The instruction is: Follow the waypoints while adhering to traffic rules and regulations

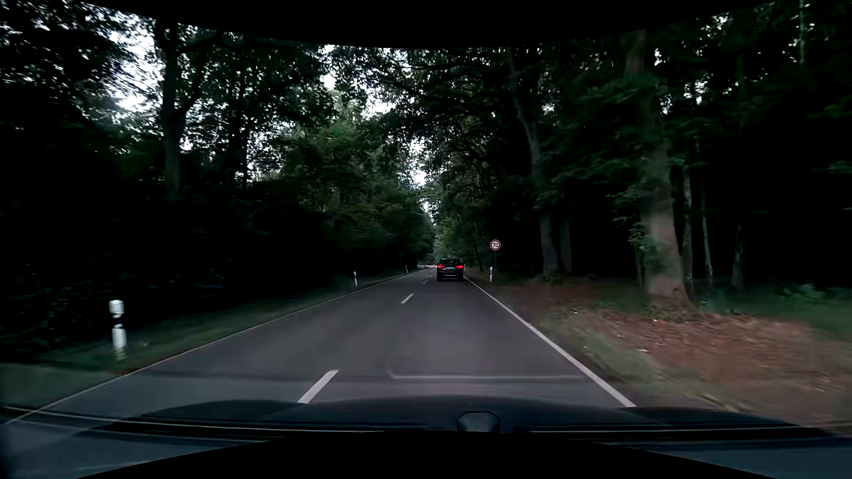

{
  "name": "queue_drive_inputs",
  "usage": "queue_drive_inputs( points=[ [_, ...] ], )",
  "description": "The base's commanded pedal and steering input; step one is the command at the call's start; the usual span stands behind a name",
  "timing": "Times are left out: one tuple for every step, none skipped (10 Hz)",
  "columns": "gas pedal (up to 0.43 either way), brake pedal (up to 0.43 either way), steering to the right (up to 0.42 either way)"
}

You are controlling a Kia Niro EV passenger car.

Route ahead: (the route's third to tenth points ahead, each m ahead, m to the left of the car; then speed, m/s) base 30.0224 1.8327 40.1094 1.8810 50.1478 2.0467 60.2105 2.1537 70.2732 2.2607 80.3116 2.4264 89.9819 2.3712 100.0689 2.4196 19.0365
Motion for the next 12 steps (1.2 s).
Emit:
queue_drive_inputs(
  points=[
    [0.067,0.0,-0.003],
    [0.047,0.0,-0.003],
    [0.0,0.0,-0.003],
    [0.0,0.0,-0.003],
    [0.0,0.0,-0.003],
    [0.0,0.0,-0.003],
    [0.0,0.0,-0.003],
    [0.0,0.0,0.0],
    [0.0,0.0,0.0],
    [0.0,0.0,0.0],
    [0.0,0.0,0.0],
    [0.0,0.0,0.0]
  ],
)
